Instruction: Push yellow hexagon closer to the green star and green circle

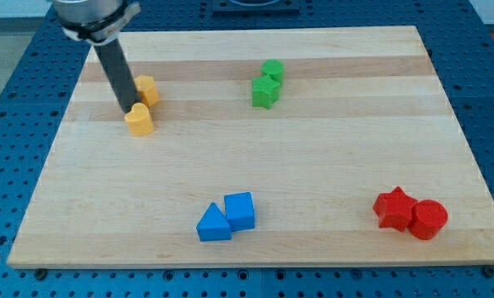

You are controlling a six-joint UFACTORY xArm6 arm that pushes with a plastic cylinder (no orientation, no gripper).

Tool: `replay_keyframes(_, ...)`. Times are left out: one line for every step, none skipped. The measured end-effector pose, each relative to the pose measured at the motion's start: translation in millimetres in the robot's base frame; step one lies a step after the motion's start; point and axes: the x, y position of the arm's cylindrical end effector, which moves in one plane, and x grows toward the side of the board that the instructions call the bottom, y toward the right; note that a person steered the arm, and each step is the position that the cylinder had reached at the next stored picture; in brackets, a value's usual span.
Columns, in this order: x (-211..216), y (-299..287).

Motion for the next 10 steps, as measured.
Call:
replay_keyframes(17,1)
replay_keyframes(32,-34)
replay_keyframes(10,-46)
replay_keyframes(-14,-33)
replay_keyframes(-30,9)
replay_keyframes(-30,21)
replay_keyframes(-34,48)
replay_keyframes(-36,38)
replay_keyframes(-43,7)
replay_keyframes(-56,40)
